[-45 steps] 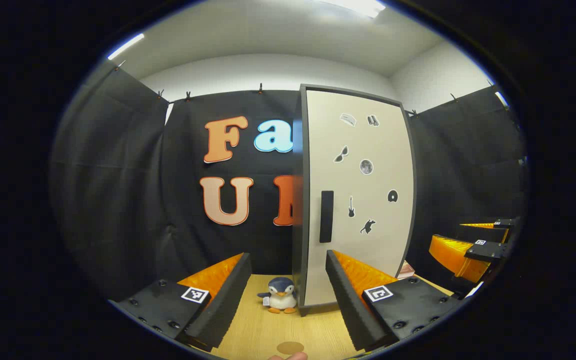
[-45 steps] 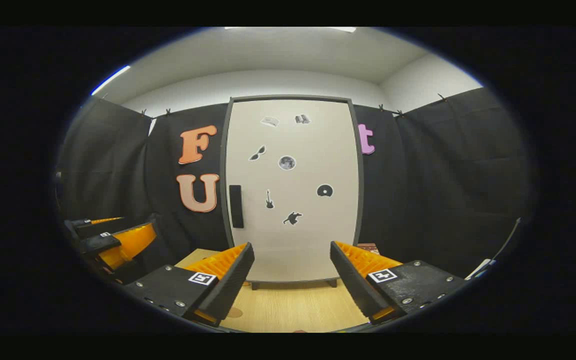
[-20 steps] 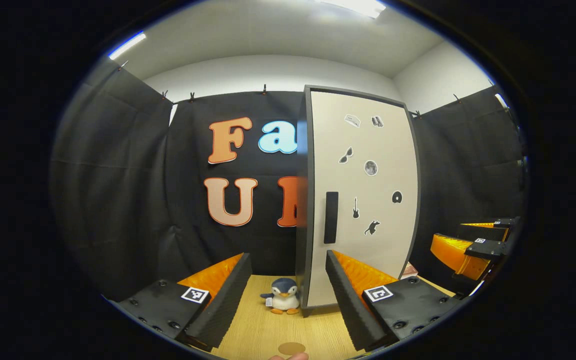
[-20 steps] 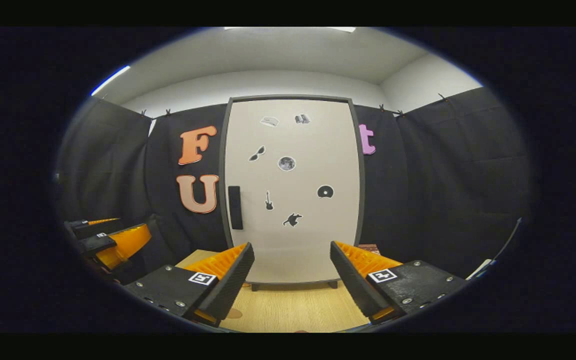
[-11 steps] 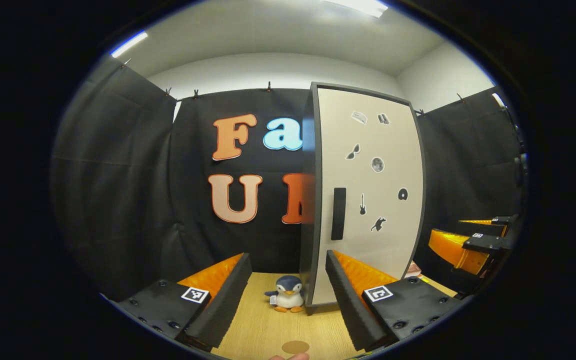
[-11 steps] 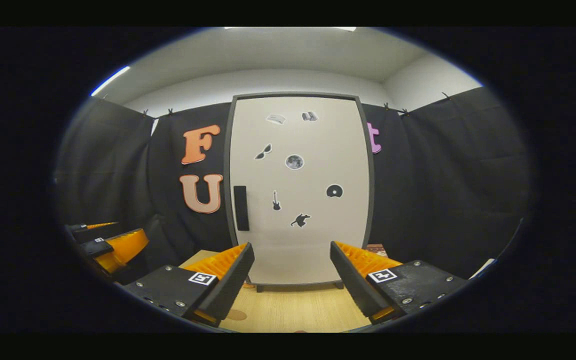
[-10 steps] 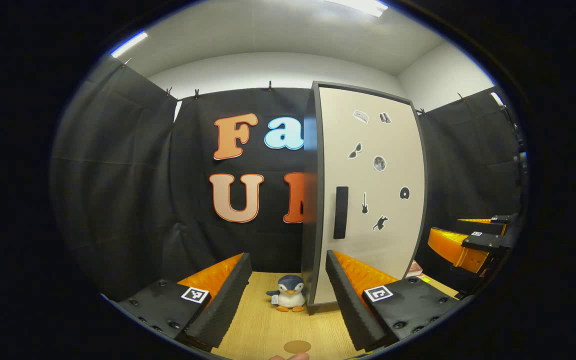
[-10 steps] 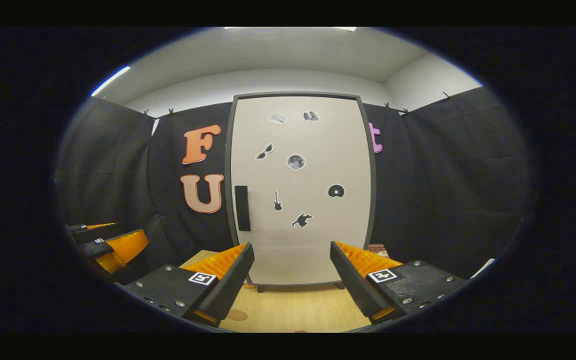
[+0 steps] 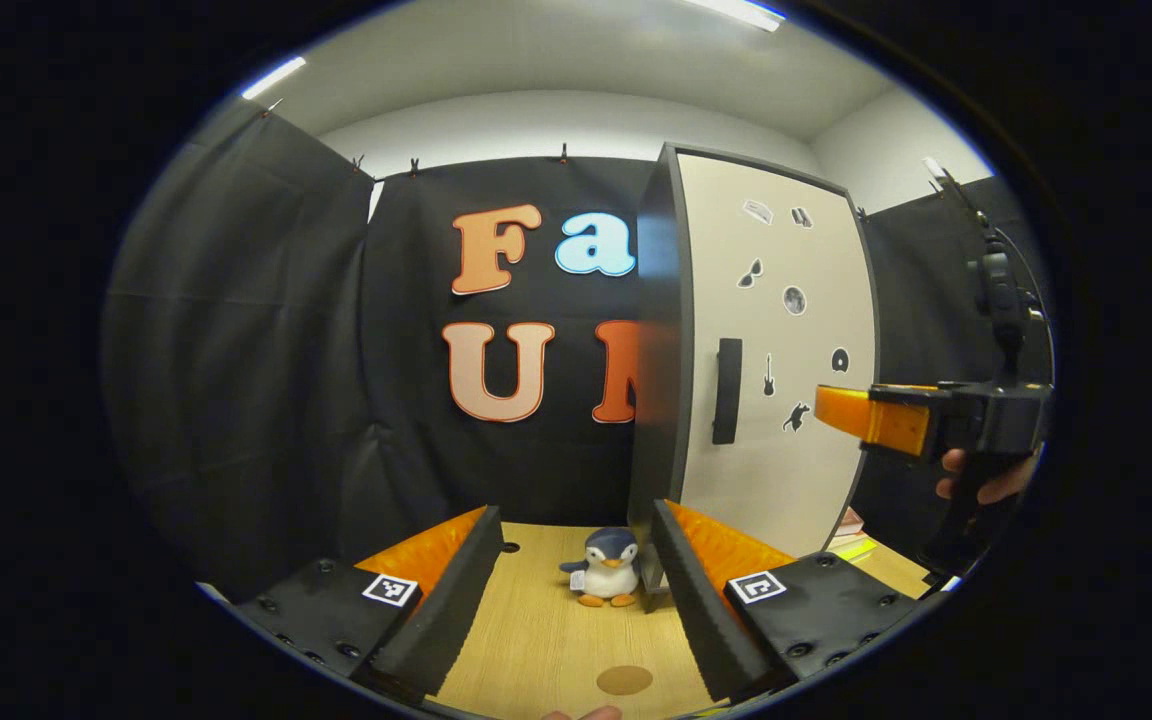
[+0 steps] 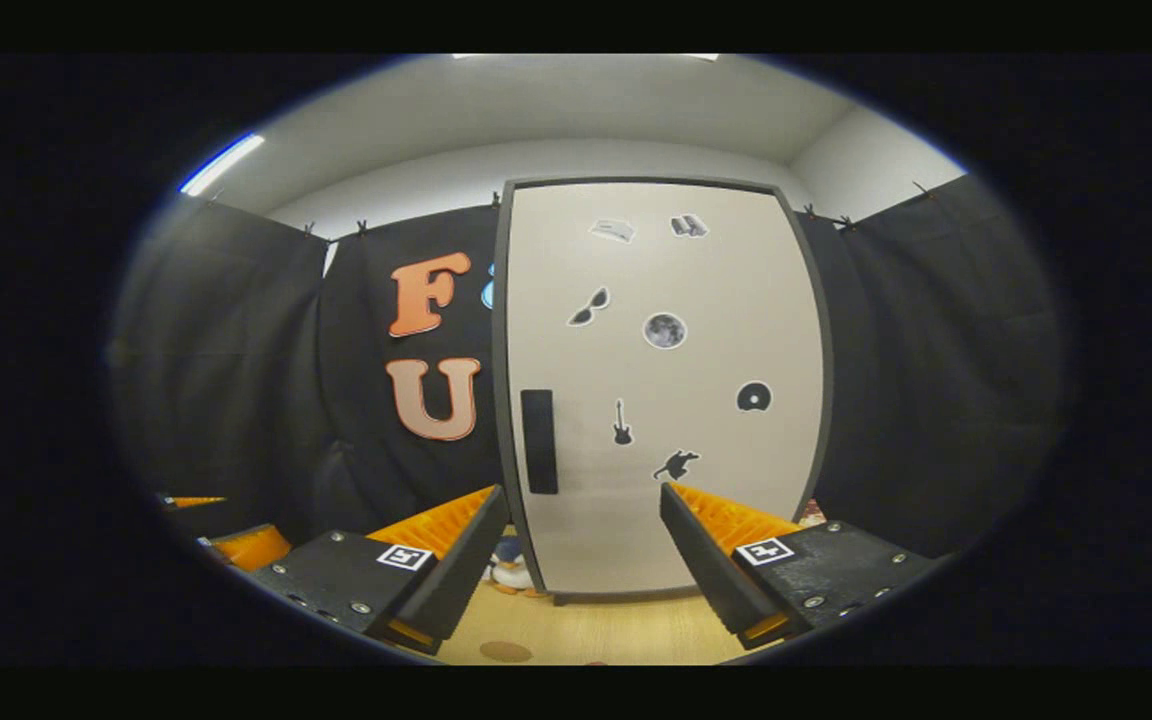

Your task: Open the cabinet door with the right hand, grasp the bottle in the cabinet with the left hand and place it on the coaster, then close the cabinet door with the right hand.

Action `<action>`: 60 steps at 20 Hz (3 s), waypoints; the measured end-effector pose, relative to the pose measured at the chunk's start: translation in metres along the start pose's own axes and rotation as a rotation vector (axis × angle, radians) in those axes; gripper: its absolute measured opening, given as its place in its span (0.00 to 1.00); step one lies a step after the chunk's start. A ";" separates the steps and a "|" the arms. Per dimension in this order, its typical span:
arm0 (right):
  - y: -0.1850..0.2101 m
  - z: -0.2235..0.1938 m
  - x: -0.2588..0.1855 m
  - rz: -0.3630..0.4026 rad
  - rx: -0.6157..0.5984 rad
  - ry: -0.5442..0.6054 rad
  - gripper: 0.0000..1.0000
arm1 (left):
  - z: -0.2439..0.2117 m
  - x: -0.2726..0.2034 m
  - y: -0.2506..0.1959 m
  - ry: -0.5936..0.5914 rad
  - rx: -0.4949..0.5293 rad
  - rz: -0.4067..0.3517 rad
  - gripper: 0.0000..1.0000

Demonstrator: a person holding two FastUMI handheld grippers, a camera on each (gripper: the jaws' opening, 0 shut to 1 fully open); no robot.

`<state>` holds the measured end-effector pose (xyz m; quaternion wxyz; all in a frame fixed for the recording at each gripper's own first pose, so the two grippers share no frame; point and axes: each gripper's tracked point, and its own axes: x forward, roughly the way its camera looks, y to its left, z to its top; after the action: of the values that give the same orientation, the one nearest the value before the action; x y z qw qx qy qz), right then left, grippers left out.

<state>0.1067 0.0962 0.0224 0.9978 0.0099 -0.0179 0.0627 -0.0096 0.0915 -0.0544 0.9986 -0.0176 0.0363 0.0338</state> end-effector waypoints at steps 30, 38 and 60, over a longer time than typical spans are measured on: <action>0.028 -0.024 0.148 -0.012 0.043 0.028 0.28 | -0.064 0.047 0.097 0.084 -0.003 0.021 0.97; -0.004 -0.023 0.035 -0.003 0.080 0.011 0.16 | -0.064 0.000 0.060 0.088 0.050 0.023 0.95; -0.180 -0.010 -0.117 -0.156 0.096 -0.010 0.14 | -0.063 -0.063 -0.042 0.103 0.038 -0.015 0.97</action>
<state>0.0135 -0.0967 0.0050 0.9980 0.0594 -0.0189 -0.0146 -0.0744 0.0428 -0.1115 0.9958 -0.0005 0.0882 0.0249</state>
